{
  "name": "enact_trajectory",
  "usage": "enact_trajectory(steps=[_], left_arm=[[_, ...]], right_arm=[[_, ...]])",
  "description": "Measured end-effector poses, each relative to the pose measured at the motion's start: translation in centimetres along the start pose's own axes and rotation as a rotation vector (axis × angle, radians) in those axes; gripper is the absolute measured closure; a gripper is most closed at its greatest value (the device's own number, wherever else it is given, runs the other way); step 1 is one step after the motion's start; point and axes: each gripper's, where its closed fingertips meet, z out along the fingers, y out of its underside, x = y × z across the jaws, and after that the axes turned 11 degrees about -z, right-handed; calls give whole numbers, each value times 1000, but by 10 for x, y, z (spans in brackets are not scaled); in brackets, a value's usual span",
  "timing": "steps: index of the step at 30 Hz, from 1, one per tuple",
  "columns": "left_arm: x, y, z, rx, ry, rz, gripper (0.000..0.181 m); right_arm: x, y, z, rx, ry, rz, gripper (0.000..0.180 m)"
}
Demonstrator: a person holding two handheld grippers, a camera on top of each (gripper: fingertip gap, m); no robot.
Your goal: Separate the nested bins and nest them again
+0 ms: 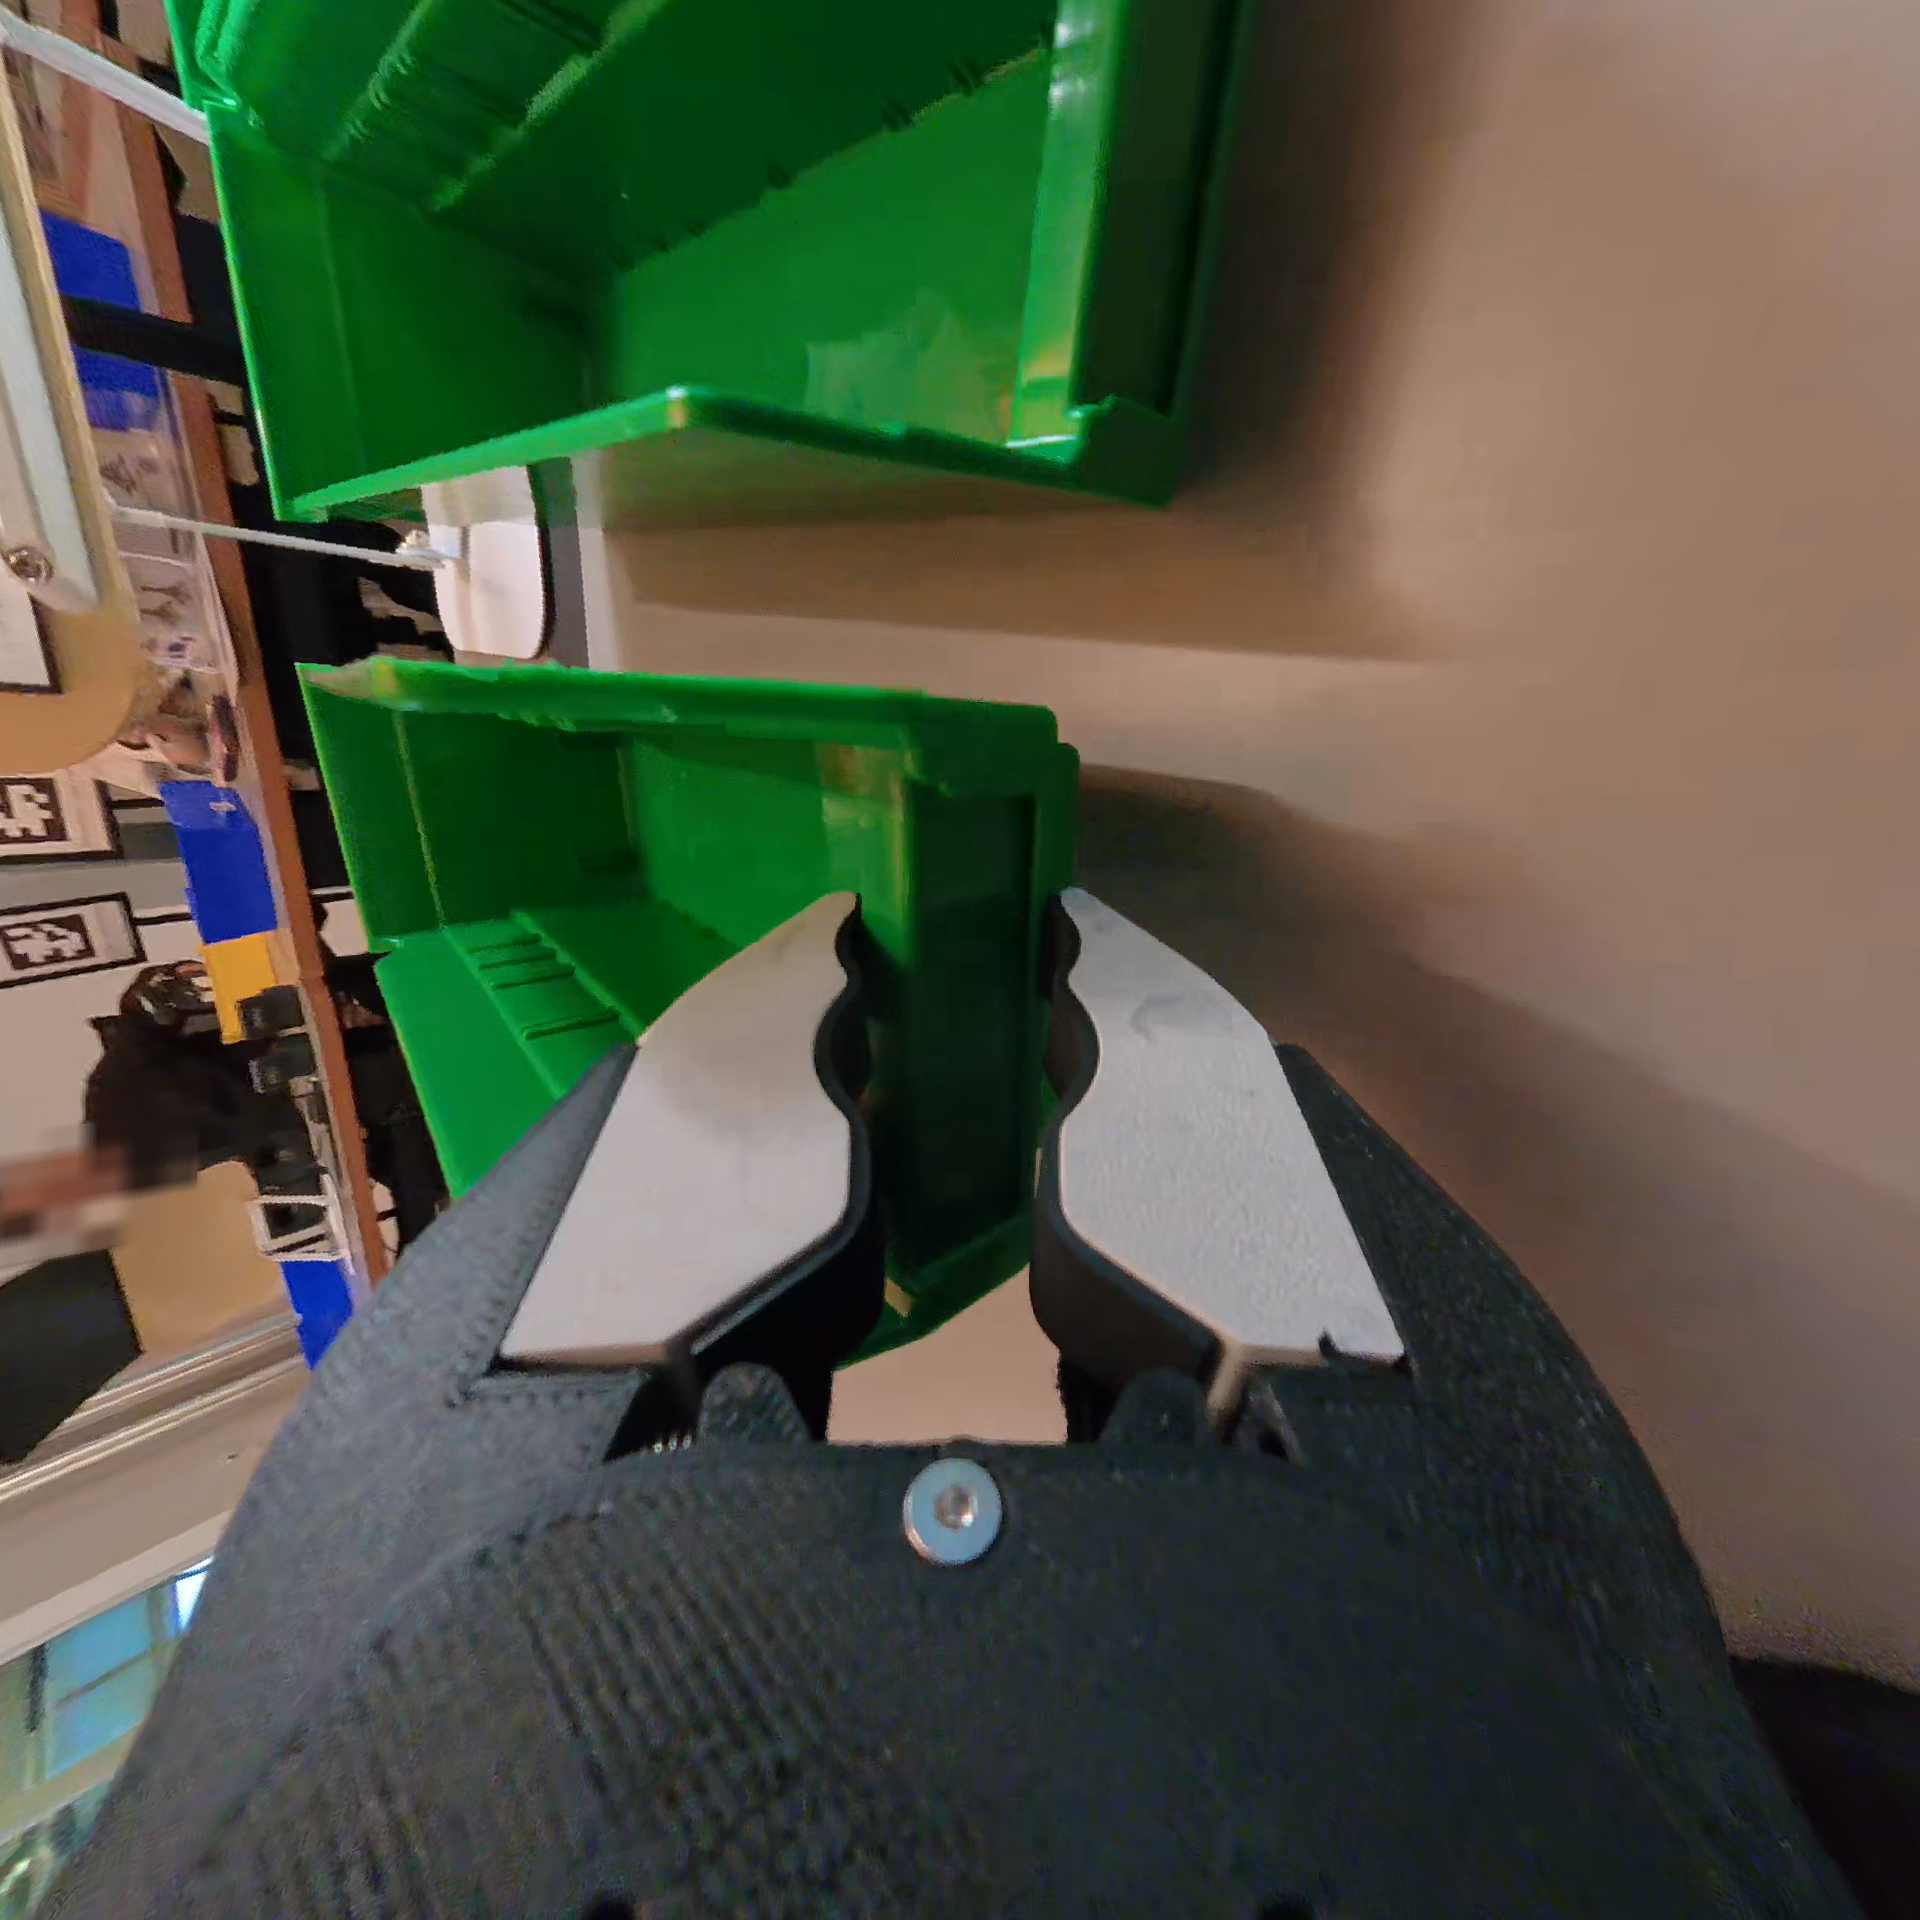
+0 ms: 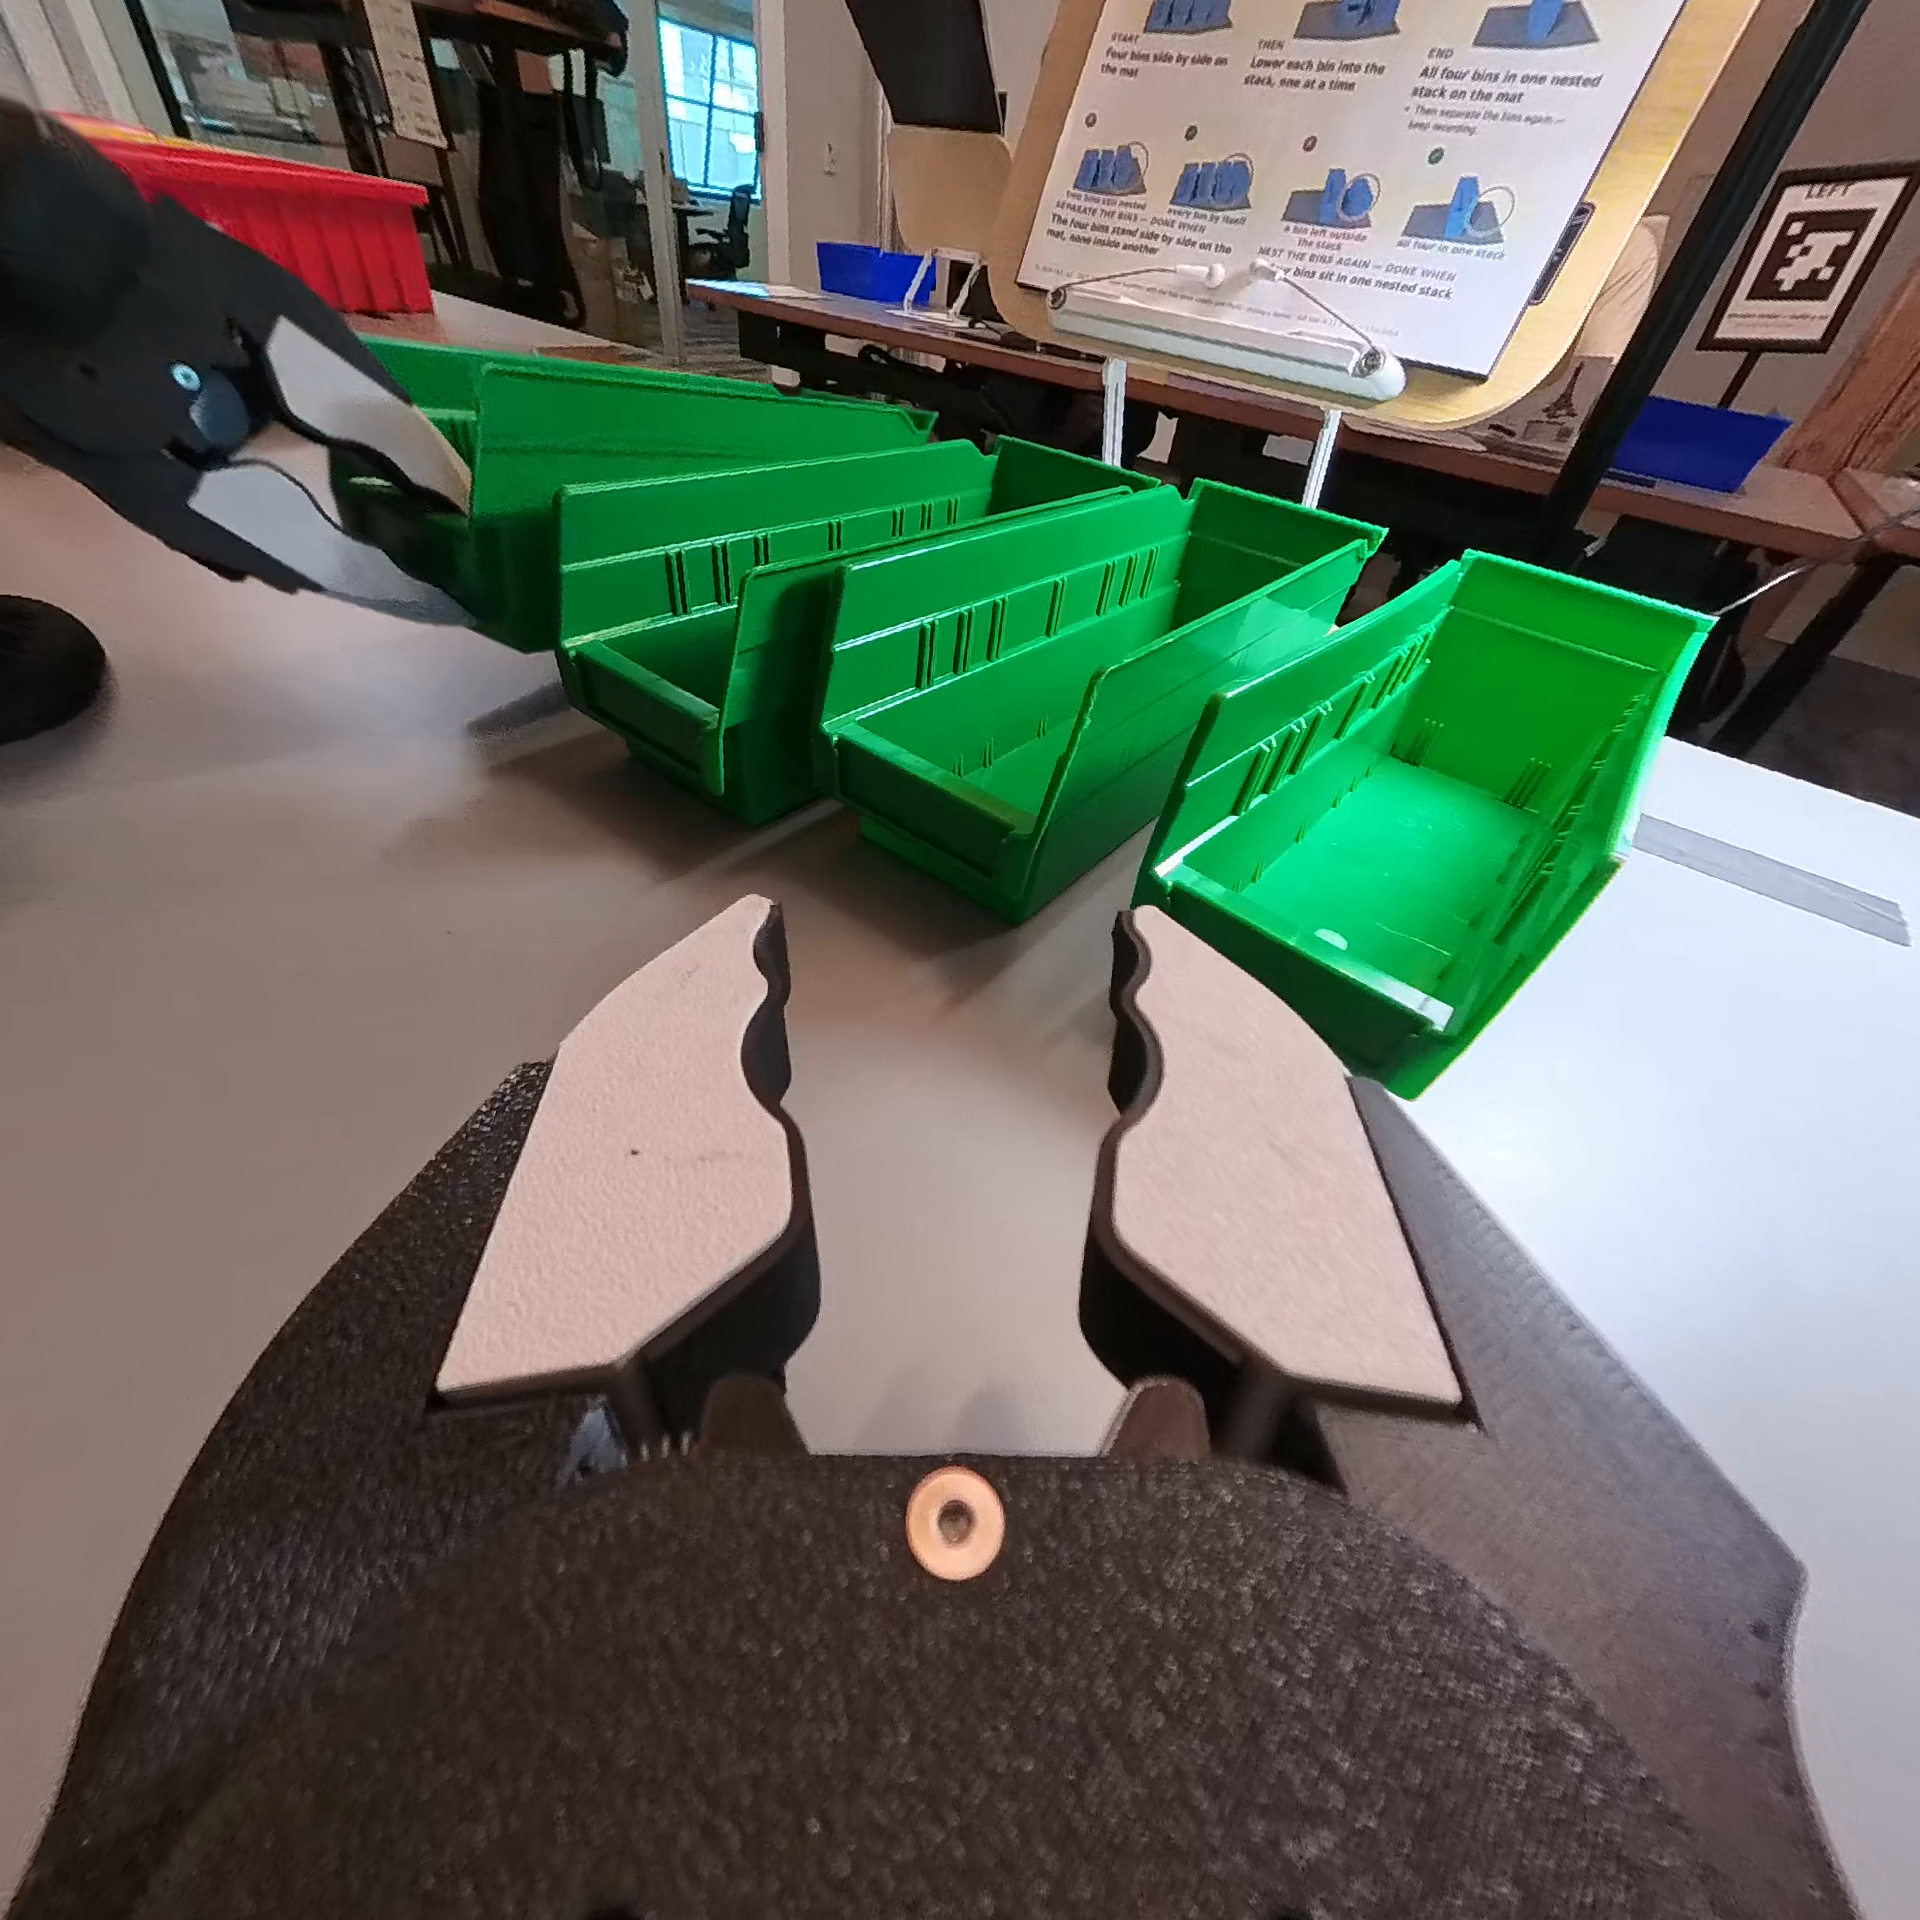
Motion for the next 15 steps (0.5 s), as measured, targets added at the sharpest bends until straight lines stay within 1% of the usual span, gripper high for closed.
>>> enact_trajectory(steps=[3, 9, 15], left_arm=[[2, 3, 12, 5, -22, 39, 150], [-5, 7, 30, 18, -58, 37, 149], [-8, 9, 38, 33, -62, 12, 139]], right_arm=[[0, 0, 0, -2, 3, 2, 120], [1, 1, 0, -2, 9, 7, 121], [2, 1, 1, -5, 8, 10, 121]])
